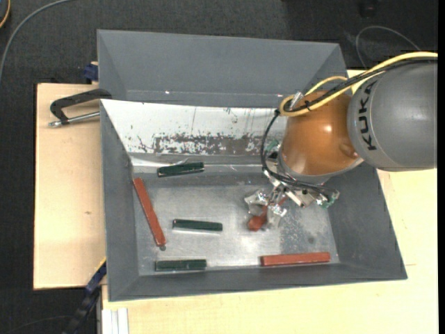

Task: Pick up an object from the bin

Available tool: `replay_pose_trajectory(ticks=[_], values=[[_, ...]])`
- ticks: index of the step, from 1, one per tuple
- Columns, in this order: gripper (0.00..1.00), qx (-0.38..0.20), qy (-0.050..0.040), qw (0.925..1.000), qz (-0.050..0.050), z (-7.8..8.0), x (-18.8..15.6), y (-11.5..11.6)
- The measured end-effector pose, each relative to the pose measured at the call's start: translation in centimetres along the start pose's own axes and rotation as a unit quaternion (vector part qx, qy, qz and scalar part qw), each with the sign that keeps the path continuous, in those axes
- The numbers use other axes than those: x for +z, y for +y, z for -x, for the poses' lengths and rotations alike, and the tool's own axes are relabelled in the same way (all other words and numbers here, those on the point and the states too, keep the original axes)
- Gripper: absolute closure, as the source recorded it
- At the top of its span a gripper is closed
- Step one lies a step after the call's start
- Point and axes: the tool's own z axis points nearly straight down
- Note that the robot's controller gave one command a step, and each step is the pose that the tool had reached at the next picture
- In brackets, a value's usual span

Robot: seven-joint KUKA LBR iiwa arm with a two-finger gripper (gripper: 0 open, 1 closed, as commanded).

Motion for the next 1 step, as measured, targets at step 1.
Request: replay_pose_trajectory(ticks=[1], values=[[1.00, -0.117, -0.0044, 0.9931, -0.005, -1.28, -14.64, -3.25]])
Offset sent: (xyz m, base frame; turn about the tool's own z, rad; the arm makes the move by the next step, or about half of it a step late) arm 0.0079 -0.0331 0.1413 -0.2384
